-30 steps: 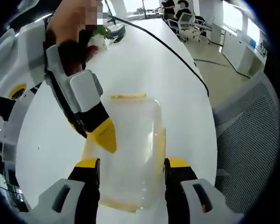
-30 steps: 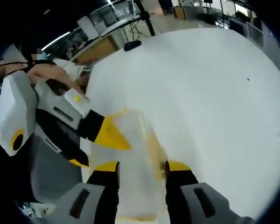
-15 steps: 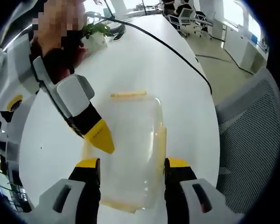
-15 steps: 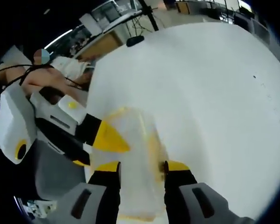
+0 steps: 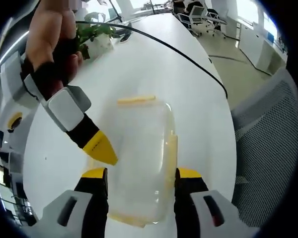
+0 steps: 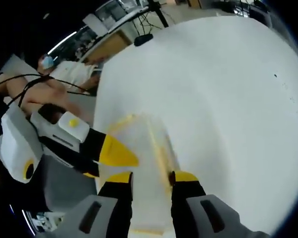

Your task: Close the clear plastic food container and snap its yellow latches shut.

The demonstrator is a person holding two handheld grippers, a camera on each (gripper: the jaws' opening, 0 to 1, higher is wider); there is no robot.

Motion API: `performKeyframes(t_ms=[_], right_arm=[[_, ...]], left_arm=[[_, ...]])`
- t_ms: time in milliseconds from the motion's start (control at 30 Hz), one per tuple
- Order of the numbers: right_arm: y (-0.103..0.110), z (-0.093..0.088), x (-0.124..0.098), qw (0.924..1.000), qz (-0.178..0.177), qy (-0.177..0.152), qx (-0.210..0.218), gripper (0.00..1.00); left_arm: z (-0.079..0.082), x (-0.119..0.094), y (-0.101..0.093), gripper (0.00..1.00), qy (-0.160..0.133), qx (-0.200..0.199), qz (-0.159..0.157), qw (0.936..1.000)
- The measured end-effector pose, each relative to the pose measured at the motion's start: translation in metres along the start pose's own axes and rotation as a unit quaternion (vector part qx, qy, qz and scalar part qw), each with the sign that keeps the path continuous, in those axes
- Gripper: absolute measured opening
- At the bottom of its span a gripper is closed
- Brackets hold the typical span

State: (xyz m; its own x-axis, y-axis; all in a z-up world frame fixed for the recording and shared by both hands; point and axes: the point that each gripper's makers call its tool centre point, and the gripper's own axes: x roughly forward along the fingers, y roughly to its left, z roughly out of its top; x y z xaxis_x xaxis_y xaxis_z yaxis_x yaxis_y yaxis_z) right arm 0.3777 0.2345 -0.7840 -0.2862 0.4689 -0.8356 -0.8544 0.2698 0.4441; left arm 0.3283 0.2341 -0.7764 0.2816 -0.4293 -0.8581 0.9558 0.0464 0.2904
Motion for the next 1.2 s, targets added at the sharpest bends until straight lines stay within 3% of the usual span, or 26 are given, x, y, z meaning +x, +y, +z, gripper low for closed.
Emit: performKeyframes(t_ms=[333, 700, 833, 1200], right_arm=[[0.0021, 0.0060, 0.0001, 0.9998, -0.001, 0.021, 0.001, 0.28], [0.0026, 0.0070, -0.0031, 1.0000, -0.008, 0.000, -0.002, 0.29], [0.0044, 0.0073, -0.0028, 0.9998, -0.016, 0.007, 0.004, 0.29], [0.0079, 0.0080, -0.0038, 0.9985, -0.040, 0.015, -0.035, 0.31]], left_arm=[[-0.0007, 0.0006, 0.0009, 0.51, 0.009, 0.011, 0.011, 0.9998], [-0.0003, 0.0008, 0.0005, 0.52, 0.022, 0.019, 0.014, 0.9995], [-0.0006, 0.0004, -0.0017, 0.52, 0.030, 0.033, 0.009, 0.9989], [0.0003, -0.0014, 0.0001, 0.53, 0.031, 0.024, -0.006, 0.9992]])
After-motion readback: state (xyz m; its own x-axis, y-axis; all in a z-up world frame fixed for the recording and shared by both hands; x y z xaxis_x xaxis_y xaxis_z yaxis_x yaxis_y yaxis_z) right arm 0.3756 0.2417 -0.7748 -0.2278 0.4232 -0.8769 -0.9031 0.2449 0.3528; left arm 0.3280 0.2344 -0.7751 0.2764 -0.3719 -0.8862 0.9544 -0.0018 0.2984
